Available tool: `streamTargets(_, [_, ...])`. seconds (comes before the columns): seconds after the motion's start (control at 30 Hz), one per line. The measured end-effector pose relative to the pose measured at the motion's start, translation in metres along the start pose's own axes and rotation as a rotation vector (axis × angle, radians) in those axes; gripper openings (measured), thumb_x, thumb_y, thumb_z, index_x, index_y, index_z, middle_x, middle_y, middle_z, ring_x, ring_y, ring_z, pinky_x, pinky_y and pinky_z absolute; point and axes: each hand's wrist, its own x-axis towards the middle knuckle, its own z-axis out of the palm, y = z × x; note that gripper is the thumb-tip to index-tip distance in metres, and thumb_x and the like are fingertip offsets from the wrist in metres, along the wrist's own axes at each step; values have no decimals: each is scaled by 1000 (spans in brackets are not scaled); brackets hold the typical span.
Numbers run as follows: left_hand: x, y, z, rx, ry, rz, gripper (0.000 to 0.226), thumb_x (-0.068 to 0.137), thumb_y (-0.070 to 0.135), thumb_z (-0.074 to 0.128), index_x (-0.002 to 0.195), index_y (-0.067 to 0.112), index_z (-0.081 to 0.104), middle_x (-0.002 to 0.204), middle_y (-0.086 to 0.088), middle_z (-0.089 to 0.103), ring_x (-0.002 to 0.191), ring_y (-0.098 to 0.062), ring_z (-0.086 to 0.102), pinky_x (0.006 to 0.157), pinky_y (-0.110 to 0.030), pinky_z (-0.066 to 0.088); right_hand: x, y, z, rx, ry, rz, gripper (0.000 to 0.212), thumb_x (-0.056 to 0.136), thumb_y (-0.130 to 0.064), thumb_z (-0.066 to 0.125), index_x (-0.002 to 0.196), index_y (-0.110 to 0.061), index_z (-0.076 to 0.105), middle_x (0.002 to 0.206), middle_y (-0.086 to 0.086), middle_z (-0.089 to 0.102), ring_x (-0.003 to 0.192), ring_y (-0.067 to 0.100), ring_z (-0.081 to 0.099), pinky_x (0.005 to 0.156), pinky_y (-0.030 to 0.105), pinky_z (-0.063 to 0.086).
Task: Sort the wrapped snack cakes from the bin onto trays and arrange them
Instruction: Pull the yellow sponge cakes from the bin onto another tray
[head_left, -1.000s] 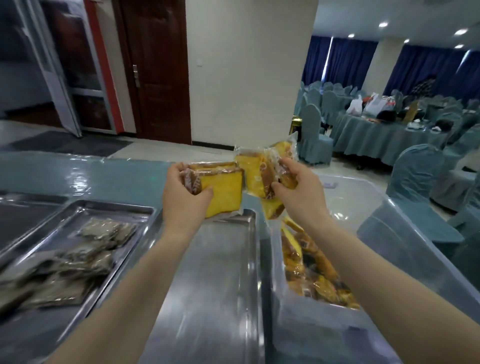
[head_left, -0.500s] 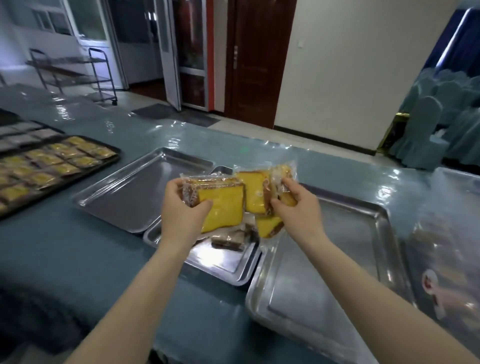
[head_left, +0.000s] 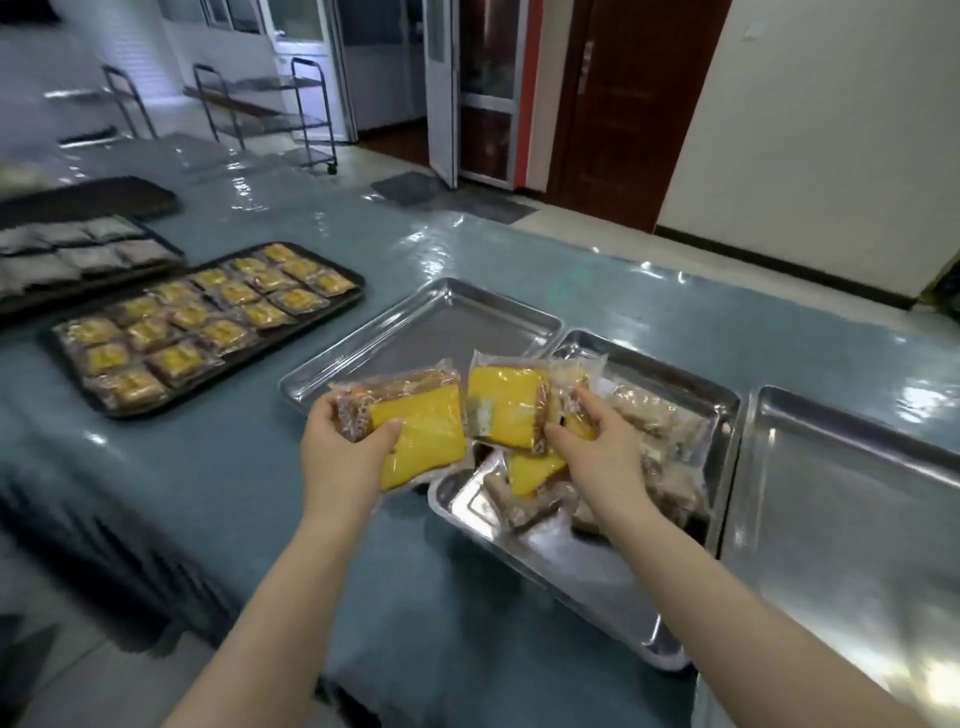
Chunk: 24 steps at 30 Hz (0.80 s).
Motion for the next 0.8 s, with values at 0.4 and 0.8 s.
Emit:
streamTargets(0.4, [174, -85, 13, 102, 81, -208, 35, 81, 16, 71, 110, 21, 51, 99, -2, 66, 84, -17, 66, 77, -39, 54, 156, 54, 136, -234, -2, -119, 64, 89, -14, 63, 138, -47, 39, 145, -7, 37, 123, 2, 35, 102, 31, 37])
streamTargets(0.8, [202, -141, 29, 126, -171, -352, 73, 83, 22, 70, 142, 28, 27, 113, 9, 61, 98, -5, 61, 70, -14, 47, 181, 109, 181, -810, -628, -266, 79, 82, -34, 67, 138, -62, 18, 156, -16, -14, 142, 27, -24, 115, 54, 0])
